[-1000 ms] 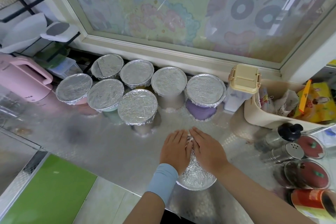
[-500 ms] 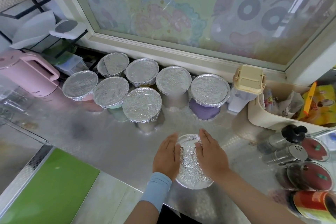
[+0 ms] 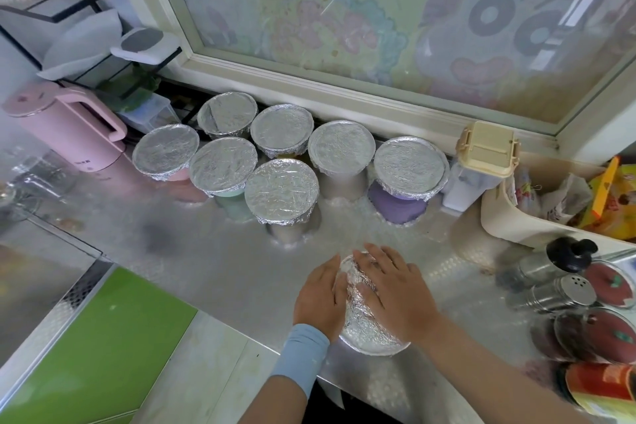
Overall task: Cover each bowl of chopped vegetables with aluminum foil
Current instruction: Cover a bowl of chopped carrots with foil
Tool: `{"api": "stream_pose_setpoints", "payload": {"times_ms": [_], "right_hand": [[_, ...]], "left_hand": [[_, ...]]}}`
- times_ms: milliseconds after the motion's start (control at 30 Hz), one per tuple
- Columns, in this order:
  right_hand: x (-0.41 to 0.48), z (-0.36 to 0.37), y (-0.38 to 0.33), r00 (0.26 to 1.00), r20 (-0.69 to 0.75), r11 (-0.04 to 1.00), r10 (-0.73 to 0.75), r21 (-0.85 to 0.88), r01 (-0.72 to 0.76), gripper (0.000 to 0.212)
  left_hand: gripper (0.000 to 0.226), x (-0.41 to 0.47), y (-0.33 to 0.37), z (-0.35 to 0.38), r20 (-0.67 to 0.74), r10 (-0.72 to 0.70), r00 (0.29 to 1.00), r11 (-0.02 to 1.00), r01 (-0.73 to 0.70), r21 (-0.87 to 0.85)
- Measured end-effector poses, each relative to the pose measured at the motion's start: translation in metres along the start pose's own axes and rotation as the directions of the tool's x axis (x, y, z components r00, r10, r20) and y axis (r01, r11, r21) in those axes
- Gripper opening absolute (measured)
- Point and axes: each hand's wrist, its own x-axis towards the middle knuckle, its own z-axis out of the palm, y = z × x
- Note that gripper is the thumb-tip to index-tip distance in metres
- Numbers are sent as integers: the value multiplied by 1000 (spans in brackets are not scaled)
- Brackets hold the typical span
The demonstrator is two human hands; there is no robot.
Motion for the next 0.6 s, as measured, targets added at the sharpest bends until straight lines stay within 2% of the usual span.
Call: {"api": "stream_pose_setpoints", "payload": {"times_ms": [67, 133, 233, 333, 500, 600], "right_hand": [[-6, 0, -3, 1000, -3, 999, 30, 15, -30, 58], [-7, 3, -4, 998, -6, 998, 62, 16, -62, 59], [-5, 3, -9, 990, -12, 990, 139, 23, -138, 61], [-1, 6, -14, 975, -31, 975, 221, 40, -220, 70], [9, 3, -23, 926, -138, 934, 351, 114, -337, 75], [12, 3, -23, 903, -151, 915, 402, 101, -391, 77]], "left_hand": [[78, -7, 1, -2, -50, -17, 999, 1000, 17, 3], [84, -18, 4, 1, -55, -40, 998, 999, 39, -19], [66, -35, 11, 8, 14, -41, 999, 995, 42, -85], [62, -21, 12, 6, 37, -20, 999, 993, 25, -119], [53, 30, -5, -16, 115, 123, 986, 992, -126, 24], [51, 43, -10, -22, 8, 202, 979, 967, -200, 159]]}}
